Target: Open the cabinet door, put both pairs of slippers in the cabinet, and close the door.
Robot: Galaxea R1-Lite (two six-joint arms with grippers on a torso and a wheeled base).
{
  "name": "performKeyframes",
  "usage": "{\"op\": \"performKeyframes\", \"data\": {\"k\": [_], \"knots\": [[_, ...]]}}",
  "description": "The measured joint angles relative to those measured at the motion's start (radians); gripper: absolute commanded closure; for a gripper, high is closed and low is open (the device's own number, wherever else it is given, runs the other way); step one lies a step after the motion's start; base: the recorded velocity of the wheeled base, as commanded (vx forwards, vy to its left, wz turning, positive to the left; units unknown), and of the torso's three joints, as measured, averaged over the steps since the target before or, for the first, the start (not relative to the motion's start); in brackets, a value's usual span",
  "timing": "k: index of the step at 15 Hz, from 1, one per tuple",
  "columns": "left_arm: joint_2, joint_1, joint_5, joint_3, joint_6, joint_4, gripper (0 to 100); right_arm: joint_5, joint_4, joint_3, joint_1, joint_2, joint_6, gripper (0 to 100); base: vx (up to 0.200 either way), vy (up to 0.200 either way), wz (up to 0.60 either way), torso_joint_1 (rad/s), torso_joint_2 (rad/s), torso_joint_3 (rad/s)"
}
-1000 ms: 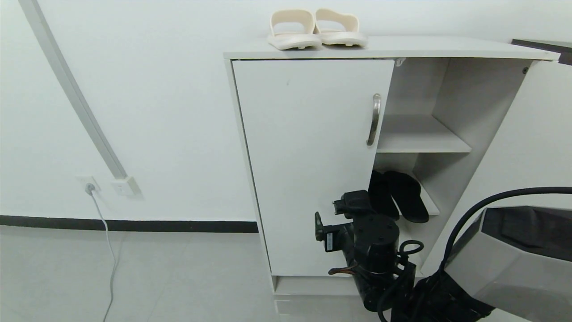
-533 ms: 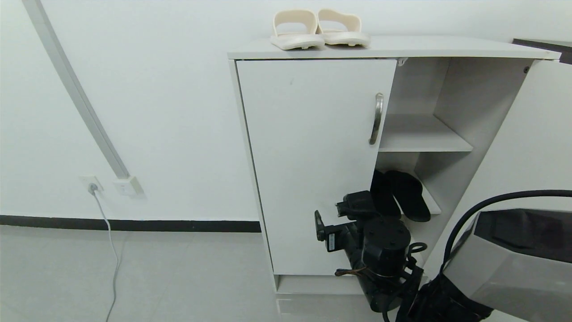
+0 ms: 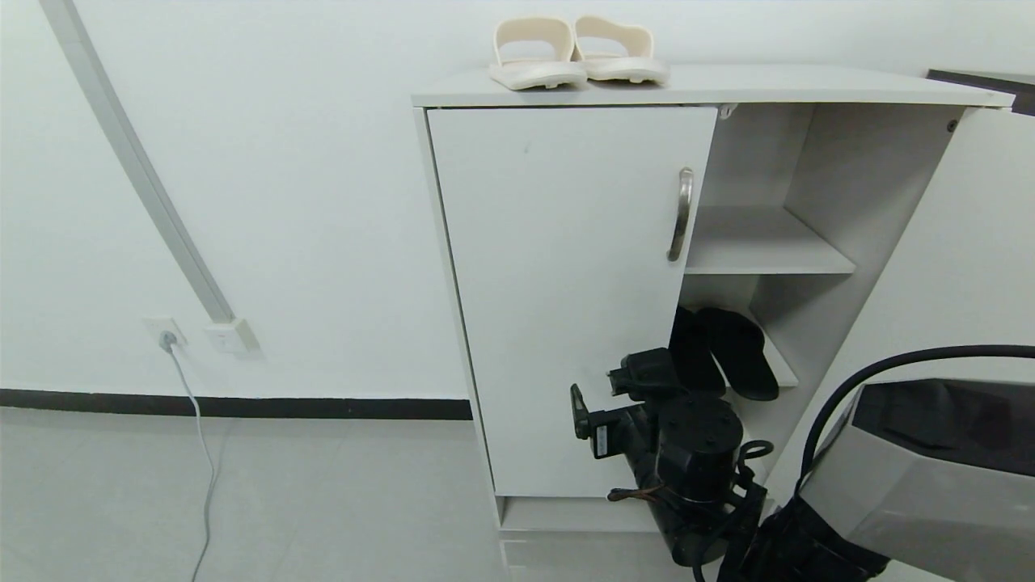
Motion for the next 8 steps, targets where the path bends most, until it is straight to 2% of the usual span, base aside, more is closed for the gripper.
{"op": "performKeyframes", "data": {"k": [1, 4, 8], "knots": [[0.0, 0.0, 0.0, 0.0, 0.0, 0.001, 100, 0.0, 0.001, 0.0, 0.0, 0.001, 0.0, 0, 0.0, 0.0, 0.0, 0.002, -0.11, -0.119], [0.0, 0.0, 0.0, 0.0, 0.0, 0.001, 100, -0.001, -0.001, -0.001, 0.001, 0.004, 0.0, 0, 0.0, 0.0, 0.0, 0.007, -0.18, -0.318], [0.0, 0.0, 0.0, 0.0, 0.0, -0.001, 100, 0.0, 0.002, -0.001, 0.003, 0.008, -0.002, 0, 0.0, 0.0, 0.0, 0.053, -0.51, -0.368]]}}
